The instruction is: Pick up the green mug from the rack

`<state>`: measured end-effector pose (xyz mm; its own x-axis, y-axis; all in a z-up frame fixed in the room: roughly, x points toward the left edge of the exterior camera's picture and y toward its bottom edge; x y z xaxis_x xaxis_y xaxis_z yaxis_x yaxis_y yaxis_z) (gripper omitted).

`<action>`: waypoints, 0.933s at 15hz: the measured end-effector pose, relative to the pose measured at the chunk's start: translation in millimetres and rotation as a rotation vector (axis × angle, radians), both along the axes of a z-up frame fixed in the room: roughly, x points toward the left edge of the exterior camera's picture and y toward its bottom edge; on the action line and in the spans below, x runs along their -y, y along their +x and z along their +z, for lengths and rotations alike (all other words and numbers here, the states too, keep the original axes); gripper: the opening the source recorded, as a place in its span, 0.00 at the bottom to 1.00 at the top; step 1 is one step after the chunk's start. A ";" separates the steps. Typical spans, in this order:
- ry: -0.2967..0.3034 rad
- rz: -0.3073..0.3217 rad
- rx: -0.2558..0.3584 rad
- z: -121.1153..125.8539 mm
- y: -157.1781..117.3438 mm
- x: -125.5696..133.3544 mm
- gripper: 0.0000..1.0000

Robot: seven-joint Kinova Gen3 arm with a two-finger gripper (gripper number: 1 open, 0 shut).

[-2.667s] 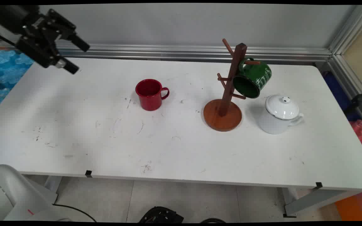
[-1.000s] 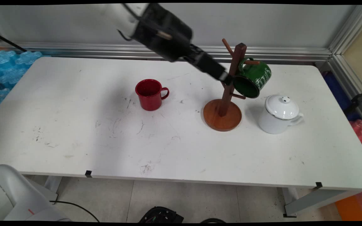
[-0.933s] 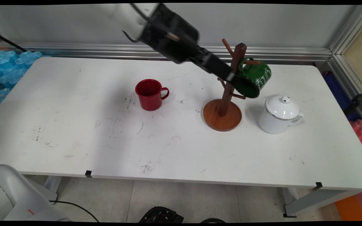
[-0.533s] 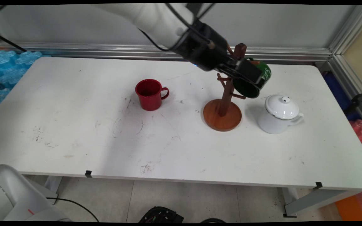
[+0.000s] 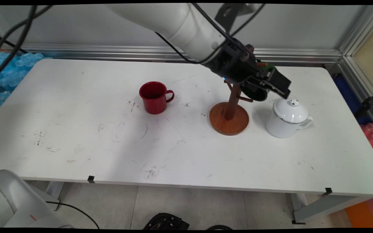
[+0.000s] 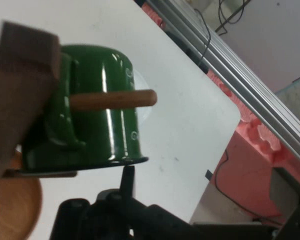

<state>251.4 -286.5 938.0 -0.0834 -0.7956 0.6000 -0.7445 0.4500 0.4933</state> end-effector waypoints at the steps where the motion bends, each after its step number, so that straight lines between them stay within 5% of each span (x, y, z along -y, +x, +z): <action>1: 0.010 0.005 -0.003 -2.3 -4.1 0.8 1.00; 14: 0.050 0.122 -0.035 -20.6 -25.0 20.9 1.00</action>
<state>226.4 -307.4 917.4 0.0364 -0.8276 0.5602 -0.7740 0.3312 0.5396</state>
